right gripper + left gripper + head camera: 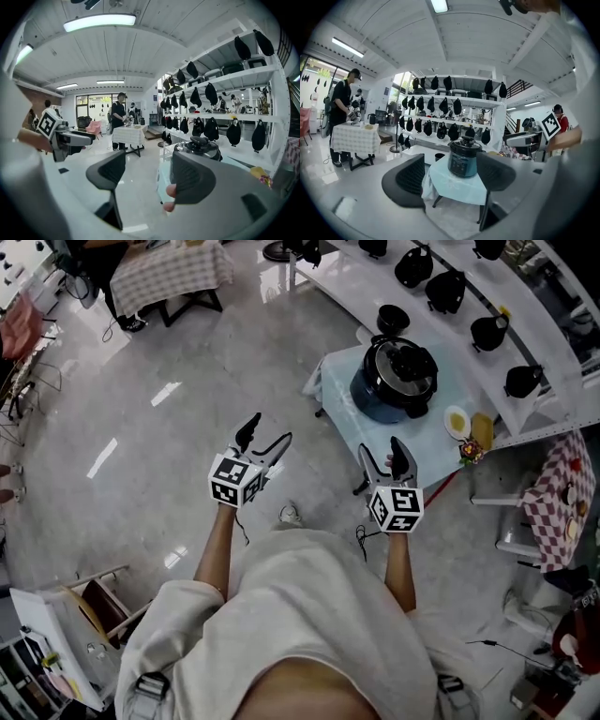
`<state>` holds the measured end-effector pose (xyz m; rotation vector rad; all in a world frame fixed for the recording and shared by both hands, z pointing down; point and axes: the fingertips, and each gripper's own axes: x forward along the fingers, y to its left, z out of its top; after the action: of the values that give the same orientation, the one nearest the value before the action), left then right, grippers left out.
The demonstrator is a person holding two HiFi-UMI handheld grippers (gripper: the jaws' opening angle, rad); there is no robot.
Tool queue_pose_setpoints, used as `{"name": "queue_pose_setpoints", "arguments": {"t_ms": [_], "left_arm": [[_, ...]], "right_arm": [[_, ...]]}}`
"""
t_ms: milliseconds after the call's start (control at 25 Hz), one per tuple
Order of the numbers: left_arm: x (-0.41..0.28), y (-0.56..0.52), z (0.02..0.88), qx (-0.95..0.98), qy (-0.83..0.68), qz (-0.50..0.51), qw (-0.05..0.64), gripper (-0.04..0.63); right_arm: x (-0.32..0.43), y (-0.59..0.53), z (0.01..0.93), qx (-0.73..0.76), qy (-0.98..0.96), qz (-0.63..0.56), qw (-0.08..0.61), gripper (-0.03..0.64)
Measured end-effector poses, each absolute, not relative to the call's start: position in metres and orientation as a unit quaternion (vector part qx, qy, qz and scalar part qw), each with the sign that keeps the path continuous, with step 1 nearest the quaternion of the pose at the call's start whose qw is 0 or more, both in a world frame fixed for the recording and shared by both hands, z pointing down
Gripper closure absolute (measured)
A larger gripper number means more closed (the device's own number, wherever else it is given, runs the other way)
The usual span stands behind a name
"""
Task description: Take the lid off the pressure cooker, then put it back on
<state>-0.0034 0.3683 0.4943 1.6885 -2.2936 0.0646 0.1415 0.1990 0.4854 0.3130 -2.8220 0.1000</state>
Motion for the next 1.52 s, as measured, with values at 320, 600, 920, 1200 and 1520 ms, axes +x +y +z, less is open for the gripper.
{"name": "queue_pose_setpoints", "arguments": {"t_ms": [320, 600, 920, 1200, 1520], "left_arm": [[-0.067, 0.314, 0.505, 0.607, -0.778, 0.027, 0.160, 0.268], [-0.125, 0.258, 0.516, 0.609, -0.775, 0.032, 0.167, 0.268], [-0.190, 0.173, 0.511, 0.602, -0.780, 0.043, 0.166, 0.268], [-0.228, 0.085, 0.494, 0.615, -0.769, 0.057, 0.164, 0.267], [-0.238, -0.007, 0.494, 0.657, -0.732, 0.076, 0.163, 0.268]], "right_arm": [[0.077, 0.158, 0.490, 0.122, -0.979, 0.036, 0.159, 0.317], [0.013, 0.107, 0.495, 0.113, -0.981, 0.035, 0.157, 0.316], [-0.051, 0.039, 0.489, 0.081, -0.983, 0.028, 0.162, 0.316], [-0.082, -0.016, 0.482, 0.067, -0.983, 0.037, 0.166, 0.316], [-0.091, -0.065, 0.487, 0.097, -0.978, 0.062, 0.173, 0.316]]}}
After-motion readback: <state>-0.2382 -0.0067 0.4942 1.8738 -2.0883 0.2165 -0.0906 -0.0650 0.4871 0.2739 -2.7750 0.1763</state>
